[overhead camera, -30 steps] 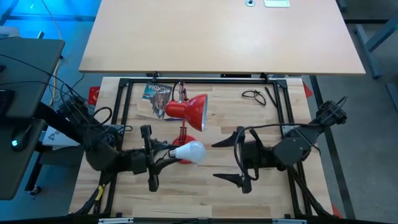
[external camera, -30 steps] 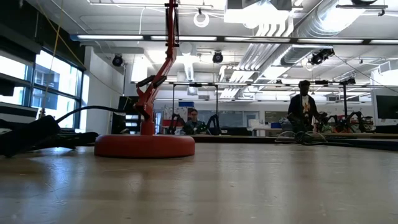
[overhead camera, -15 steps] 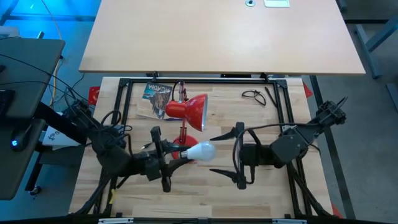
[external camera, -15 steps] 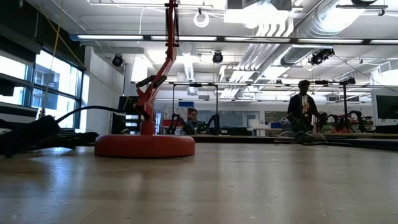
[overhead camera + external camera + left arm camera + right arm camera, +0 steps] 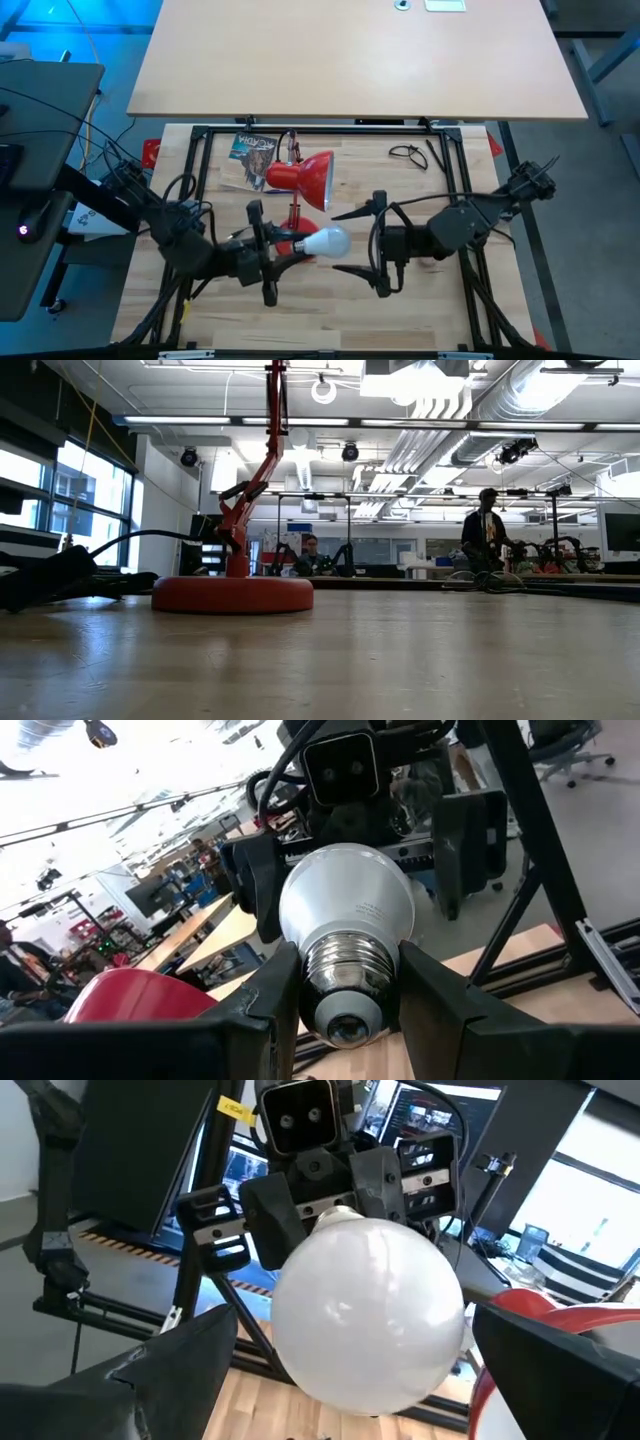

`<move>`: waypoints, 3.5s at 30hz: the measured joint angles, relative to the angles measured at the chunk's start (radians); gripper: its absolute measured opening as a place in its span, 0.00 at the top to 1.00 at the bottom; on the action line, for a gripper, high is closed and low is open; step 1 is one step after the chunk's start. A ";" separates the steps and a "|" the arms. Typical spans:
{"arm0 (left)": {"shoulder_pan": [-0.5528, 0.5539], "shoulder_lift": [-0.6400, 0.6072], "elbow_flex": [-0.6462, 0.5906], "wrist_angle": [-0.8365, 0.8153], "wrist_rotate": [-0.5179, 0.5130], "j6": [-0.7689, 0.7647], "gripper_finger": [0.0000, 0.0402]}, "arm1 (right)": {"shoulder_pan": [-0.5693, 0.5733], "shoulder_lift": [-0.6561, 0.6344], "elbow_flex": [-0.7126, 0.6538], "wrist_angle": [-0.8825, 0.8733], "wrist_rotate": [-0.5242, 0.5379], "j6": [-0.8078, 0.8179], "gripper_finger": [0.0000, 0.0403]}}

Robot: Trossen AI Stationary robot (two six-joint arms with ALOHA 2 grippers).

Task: Screw lightbulb
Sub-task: Insert the lightbulb on the lamp

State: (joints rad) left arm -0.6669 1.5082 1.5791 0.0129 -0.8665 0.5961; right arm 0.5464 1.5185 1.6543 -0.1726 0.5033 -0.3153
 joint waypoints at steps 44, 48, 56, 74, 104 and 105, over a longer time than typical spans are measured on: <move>0.005 -0.001 0.000 0.001 0.076 -0.095 0.71 | -0.016 0.006 0.000 0.073 -0.119 -0.007 0.17; 0.005 -0.001 0.000 0.007 0.077 -0.098 0.71 | -0.016 0.011 0.000 0.069 -0.117 -0.049 0.19; 0.005 -0.001 -0.001 0.017 0.077 -0.114 0.71 | -0.021 0.014 0.000 0.068 -0.118 -0.063 0.19; 0.005 -0.001 -0.001 0.015 0.079 -0.112 0.71 | -0.030 0.014 0.000 0.061 -0.133 -0.085 0.36; -0.217 -0.068 0.027 -0.044 -0.370 -0.165 0.28 | 0.095 -0.084 0.000 -0.134 0.198 -0.025 0.37; -0.225 -0.077 0.027 -0.044 -0.373 -0.198 0.28 | 0.110 -0.094 0.000 -0.148 0.229 -0.025 0.37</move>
State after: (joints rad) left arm -0.8915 1.4312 1.6062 -0.0310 -1.2400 0.3979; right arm 0.6561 1.4247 1.6547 -0.3202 0.7322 -0.3401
